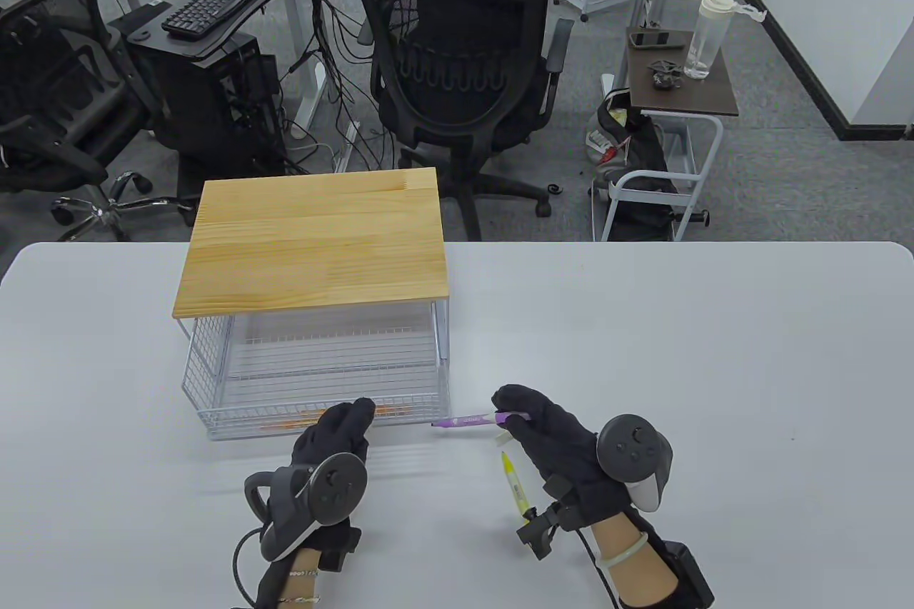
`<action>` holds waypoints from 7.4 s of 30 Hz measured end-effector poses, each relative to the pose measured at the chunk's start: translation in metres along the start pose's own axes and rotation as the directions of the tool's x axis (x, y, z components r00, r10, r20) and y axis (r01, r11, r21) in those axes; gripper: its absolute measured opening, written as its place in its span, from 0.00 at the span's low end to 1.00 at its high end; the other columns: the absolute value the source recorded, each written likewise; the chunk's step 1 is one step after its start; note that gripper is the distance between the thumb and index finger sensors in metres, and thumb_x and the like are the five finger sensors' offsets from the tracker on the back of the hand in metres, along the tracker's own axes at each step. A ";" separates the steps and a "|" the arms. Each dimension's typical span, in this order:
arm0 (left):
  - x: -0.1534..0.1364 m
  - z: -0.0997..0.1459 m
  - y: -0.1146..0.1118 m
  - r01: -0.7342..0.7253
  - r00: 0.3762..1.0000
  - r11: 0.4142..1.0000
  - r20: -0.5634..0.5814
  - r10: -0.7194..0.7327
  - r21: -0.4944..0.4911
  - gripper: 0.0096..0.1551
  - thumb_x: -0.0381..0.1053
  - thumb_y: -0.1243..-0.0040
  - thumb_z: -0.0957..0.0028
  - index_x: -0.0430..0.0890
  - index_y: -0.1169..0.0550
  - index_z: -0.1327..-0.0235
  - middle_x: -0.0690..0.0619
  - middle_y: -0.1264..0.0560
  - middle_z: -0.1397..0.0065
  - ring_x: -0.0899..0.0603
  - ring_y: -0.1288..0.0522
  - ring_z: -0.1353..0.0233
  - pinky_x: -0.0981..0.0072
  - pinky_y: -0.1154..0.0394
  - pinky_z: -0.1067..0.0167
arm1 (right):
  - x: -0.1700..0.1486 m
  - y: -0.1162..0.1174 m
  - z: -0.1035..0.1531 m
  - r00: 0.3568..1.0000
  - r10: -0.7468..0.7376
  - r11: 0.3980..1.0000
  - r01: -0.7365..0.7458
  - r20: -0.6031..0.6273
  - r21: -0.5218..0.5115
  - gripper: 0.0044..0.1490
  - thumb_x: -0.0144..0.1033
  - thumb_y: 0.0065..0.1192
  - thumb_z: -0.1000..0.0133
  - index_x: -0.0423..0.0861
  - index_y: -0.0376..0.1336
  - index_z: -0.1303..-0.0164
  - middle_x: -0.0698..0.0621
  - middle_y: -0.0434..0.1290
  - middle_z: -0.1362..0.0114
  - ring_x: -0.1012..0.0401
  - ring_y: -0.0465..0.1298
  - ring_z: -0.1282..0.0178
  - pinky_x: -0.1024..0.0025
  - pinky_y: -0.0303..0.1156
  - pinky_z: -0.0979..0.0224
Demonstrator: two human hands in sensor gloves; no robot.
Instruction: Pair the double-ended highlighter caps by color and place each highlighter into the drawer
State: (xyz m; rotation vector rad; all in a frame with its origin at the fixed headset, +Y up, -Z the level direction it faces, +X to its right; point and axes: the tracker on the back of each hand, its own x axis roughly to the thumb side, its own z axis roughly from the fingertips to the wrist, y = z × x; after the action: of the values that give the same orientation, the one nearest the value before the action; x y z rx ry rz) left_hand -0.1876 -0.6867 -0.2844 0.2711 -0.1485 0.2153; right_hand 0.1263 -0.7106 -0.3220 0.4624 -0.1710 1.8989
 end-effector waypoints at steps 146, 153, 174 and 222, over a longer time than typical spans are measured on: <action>-0.066 0.005 -0.065 0.358 0.885 0.789 -0.089 -0.458 -0.500 0.52 0.67 0.47 0.54 0.50 0.41 0.14 0.48 0.28 0.21 0.40 0.23 0.28 0.37 0.33 0.29 | -0.022 -0.016 -0.022 0.780 0.492 0.871 -0.431 -0.388 0.237 0.27 0.46 0.55 0.32 0.41 0.64 0.30 0.31 0.56 0.15 0.28 0.59 0.22 0.26 0.47 0.25; -0.066 0.005 -0.076 0.398 0.850 0.717 -0.065 -0.523 -0.573 0.55 0.67 0.45 0.56 0.50 0.44 0.14 0.49 0.29 0.22 0.41 0.24 0.28 0.37 0.34 0.28 | 0.015 -0.015 -0.011 0.923 0.335 0.931 -0.293 -0.190 0.216 0.28 0.42 0.56 0.32 0.43 0.61 0.25 0.37 0.63 0.21 0.34 0.67 0.29 0.28 0.53 0.25; -0.041 0.002 -0.084 0.579 0.764 0.648 0.053 -0.643 -0.495 0.38 0.53 0.43 0.48 0.45 0.33 0.23 0.53 0.20 0.36 0.49 0.16 0.42 0.45 0.30 0.29 | 0.008 0.023 -0.007 0.956 0.269 0.945 -0.238 -0.116 0.224 0.28 0.38 0.60 0.34 0.44 0.60 0.25 0.39 0.68 0.26 0.40 0.73 0.35 0.33 0.60 0.26; -0.005 0.025 -0.019 -0.338 0.931 0.937 0.175 0.320 0.085 0.25 0.44 0.41 0.48 0.49 0.21 0.35 0.45 0.21 0.33 0.53 0.14 0.44 0.51 0.23 0.35 | 0.010 0.046 0.002 0.997 0.048 0.991 -0.056 0.063 0.122 0.27 0.42 0.55 0.37 0.44 0.63 0.30 0.44 0.78 0.33 0.49 0.82 0.43 0.45 0.70 0.28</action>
State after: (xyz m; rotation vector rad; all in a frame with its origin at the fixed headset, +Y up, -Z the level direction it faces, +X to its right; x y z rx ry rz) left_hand -0.1911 -0.7122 -0.2666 0.3768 -0.3415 0.5390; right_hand 0.0813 -0.7193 -0.3111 0.6046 -0.1063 1.9550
